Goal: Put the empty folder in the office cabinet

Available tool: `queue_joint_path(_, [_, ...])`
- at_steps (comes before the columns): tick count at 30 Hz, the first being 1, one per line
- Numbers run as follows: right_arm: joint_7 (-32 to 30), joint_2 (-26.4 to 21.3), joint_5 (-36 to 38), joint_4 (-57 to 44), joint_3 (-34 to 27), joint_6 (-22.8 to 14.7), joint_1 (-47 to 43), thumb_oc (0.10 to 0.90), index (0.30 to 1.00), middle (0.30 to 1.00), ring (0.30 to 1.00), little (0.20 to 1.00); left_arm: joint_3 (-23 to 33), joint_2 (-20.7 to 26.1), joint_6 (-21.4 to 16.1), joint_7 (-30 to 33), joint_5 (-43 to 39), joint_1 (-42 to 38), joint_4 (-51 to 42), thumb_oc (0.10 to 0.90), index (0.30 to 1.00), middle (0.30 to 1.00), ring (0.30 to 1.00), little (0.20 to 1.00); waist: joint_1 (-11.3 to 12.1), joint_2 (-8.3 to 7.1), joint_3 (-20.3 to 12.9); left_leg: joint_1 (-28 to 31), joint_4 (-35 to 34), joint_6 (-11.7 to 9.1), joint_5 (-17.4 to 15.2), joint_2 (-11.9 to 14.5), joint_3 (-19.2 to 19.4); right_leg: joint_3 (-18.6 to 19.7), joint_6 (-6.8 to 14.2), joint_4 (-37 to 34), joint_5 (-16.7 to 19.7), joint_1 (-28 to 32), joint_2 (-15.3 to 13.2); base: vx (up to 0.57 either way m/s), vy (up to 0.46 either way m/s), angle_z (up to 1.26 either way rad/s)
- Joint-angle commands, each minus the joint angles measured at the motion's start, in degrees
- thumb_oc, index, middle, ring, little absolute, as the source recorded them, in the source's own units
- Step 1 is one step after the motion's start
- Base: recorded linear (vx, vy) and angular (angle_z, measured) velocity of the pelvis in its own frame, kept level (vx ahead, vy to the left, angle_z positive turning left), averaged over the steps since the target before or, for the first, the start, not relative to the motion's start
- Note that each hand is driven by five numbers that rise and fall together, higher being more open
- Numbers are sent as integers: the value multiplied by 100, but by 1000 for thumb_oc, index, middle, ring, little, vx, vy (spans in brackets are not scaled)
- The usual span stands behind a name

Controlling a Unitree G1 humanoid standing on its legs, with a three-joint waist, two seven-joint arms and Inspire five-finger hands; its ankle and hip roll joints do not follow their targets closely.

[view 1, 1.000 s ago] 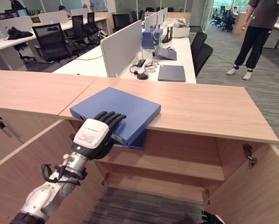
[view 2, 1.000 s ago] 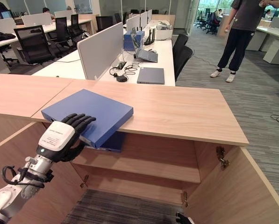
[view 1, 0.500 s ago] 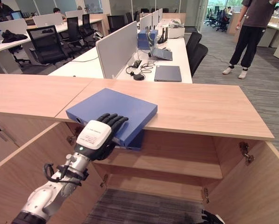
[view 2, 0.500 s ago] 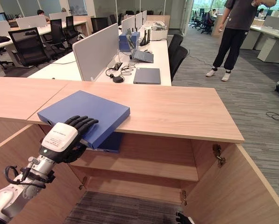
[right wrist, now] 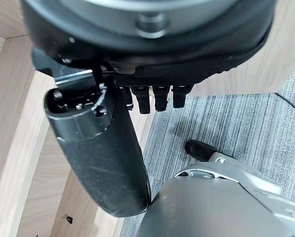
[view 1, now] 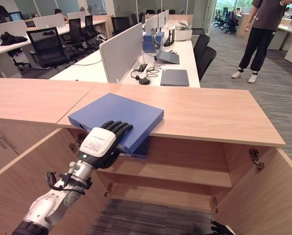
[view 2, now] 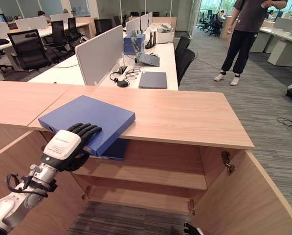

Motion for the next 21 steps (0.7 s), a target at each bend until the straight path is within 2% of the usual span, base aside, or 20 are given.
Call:
queue_joint_path(1, [-11, -296, -30, -156, 16, -176, -405, 800, 900, 900, 900, 900, 103, 239, 70, 98, -161, -1099, -55, 400, 300, 300, 300, 300, -79, 126, 363, 271, 7, -205, -394, 184, -54, -79, 573, 176, -1068, 684, -277, 0, 0, 0])
queue_joint_path(16, [29, -219, -1, -157, 44, -155, -411, 800, 900, 900, 900, 900, 349, 118, 67, 102, -300, -901, -122, 400, 300, 300, 300, 300, -58, 88, 354, 213, -8, -205, -373, 174, -44, -90, 579, 142, -1018, 649, -302, -1, 2, -1])
queue_joint_path(21, [36, -185, 16, -128, 35, -129, -438, 800, 900, 900, 900, 900, 509, -73, 58, 86, -549, -855, -283, 400, 300, 300, 300, 300, -32, 95, 348, 198, -8, -197, -368, 162, -68, -101, 565, 170, -1028, 646, -311, 0, 0, 0])
